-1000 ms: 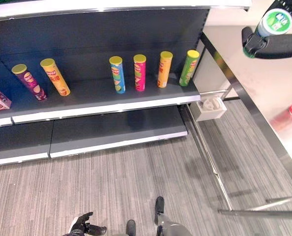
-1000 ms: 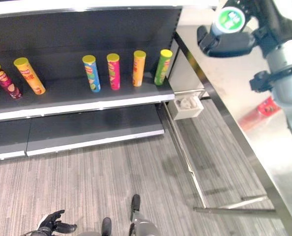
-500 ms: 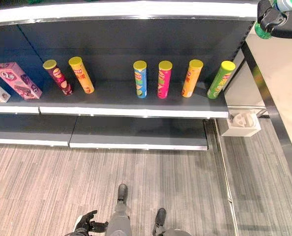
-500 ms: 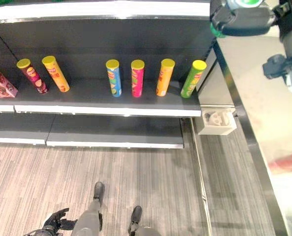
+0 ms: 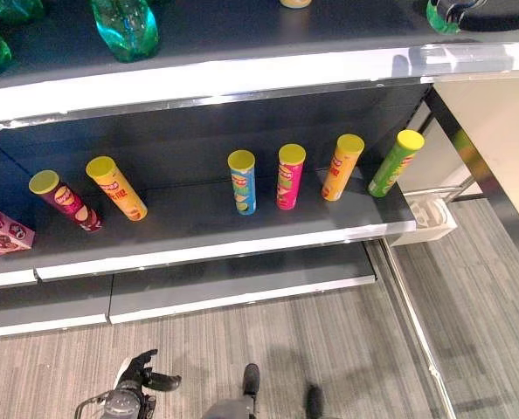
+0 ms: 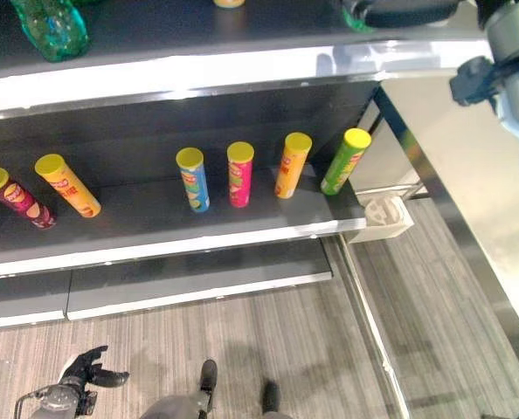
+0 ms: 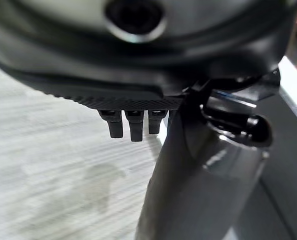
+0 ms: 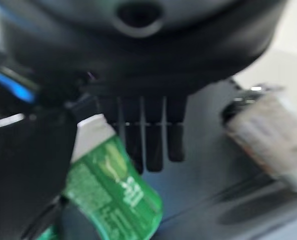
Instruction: Put the goods on the table back onto the shelves and tidy them up.
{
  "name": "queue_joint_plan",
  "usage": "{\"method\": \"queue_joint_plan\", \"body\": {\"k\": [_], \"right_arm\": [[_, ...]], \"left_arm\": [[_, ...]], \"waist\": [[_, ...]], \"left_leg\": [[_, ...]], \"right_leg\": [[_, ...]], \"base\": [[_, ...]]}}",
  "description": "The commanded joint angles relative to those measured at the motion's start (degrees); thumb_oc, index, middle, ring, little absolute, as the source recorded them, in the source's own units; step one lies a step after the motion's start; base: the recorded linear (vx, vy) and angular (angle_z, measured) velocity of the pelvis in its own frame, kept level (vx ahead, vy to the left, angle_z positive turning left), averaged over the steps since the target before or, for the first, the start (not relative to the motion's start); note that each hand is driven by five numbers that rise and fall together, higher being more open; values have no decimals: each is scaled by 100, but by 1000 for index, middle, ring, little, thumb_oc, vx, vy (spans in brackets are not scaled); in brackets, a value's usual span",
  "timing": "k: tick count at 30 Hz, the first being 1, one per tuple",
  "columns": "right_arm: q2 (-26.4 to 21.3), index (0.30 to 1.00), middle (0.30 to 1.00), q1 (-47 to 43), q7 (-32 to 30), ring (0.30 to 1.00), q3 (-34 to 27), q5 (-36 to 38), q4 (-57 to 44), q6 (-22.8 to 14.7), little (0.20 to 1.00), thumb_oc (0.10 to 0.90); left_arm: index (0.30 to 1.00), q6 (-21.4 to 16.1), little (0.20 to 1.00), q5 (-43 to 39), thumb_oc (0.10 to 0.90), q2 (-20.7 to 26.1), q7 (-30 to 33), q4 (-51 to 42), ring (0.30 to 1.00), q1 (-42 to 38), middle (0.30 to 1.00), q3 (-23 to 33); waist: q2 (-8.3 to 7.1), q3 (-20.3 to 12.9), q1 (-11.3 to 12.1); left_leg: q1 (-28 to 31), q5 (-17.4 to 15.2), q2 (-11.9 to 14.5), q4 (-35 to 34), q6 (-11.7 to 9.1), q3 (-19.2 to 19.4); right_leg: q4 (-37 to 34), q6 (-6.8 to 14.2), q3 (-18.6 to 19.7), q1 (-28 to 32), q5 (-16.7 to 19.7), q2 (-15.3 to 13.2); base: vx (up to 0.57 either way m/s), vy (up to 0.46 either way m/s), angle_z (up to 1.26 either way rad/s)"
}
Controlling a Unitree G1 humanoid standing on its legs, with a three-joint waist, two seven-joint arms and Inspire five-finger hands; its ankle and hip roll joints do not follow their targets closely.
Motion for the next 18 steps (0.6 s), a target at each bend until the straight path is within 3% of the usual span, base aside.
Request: {"method": "queue_joint_plan", "body": {"k": [1,8,14,18], "right_arm": [[141,300,300,-894,-356,300,-114,385,190,-395,300,400],[454,300,300,-1046,-61,300,301,646,492,-291,300,400],[906,300,300,-1536,210,300,1088,825,1790,-22,300,400],[1049,300,300,-1636,287,300,1231,785,2260,119,300,400]], "left_arm": [[900,-124,900,193,800,265,106,86,900,692,900,-159],[900,-67,900,274,800,104,93,239,900,771,900,-342],[900,-51,900,136,800,89,102,333,900,730,900,-467],[900,-35,900,46,800,76,103,387,900,727,900,-483]], "waist": [[-236,-595,188],[-374,-727,248],[-491,-726,409],[-506,-721,475]], "left_leg": [[-84,-539,276,37,-493,298],[74,-603,343,37,-543,209],[51,-557,349,37,-590,15],[20,-523,321,37,-597,-107]], "right_leg": [[90,277,-222,106,-41,-60],[90,222,-394,338,-232,6],[90,159,-508,401,-305,53],[90,133,-576,451,-342,63]], "base": [[6,-22,-19],[25,-47,3],[9,-47,24],[13,-24,43]]}}
